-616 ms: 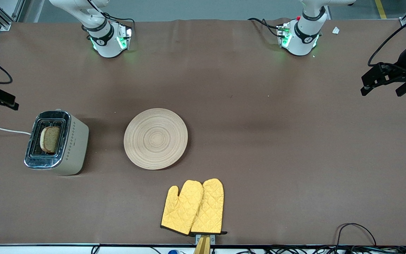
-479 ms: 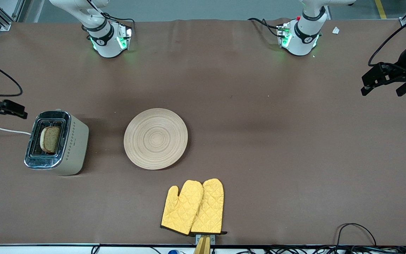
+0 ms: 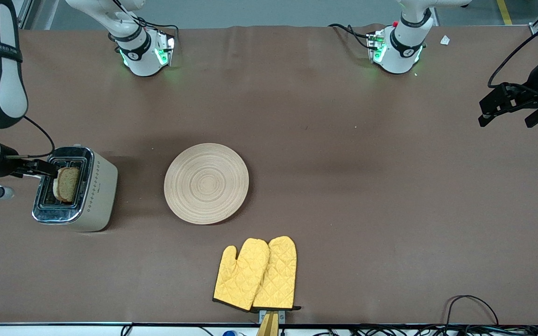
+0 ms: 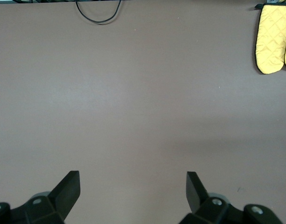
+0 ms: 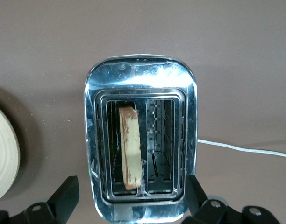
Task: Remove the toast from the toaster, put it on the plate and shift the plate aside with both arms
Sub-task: 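Reach the right gripper down to the toast in the toaster slot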
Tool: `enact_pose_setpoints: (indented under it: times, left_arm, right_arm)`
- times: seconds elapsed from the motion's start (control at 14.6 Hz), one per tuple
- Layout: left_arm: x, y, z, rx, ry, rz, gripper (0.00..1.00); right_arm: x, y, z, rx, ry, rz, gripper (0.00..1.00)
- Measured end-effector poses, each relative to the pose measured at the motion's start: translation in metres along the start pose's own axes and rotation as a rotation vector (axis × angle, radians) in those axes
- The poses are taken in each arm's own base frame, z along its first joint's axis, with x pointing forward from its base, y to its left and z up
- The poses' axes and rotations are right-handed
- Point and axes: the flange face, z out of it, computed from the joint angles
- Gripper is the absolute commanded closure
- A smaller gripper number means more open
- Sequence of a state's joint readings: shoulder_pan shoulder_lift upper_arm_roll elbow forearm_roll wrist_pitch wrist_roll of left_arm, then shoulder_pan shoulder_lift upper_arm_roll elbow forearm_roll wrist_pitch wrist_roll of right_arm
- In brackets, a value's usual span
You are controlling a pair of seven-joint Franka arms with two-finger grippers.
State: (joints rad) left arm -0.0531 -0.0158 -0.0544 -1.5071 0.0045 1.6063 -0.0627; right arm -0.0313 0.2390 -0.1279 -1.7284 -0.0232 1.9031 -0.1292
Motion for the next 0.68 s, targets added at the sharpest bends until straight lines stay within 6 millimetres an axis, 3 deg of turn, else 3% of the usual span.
enact_pose_setpoints:
  times: [0.14,0.21,0.34,0.41,0.68]
  left_arm:
    - [0.000,0.000,0.000,0.000,-0.001,0.000,0.00]
    - [0.000,0.000,0.001,0.000,-0.002,0.000,0.00]
    - [-0.002,0.000,0.003,0.001,-0.020,-0.001,0.00]
    - [-0.002,0.000,0.003,0.002,-0.029,-0.001,0.00]
    - [-0.003,0.002,0.004,0.002,-0.037,0.002,0.00]
  right_arm:
    - [0.007,-0.002,0.023,0.005,-0.017,0.000,0.00]
    - [0.010,-0.002,0.035,0.008,-0.029,0.001,0.11]
    - [0.012,-0.003,0.055,0.010,-0.045,0.001,0.86]
    - [0.012,-0.004,0.061,0.011,-0.049,0.001,0.98]
    - [0.012,-0.006,0.064,0.013,-0.050,-0.001,1.00]
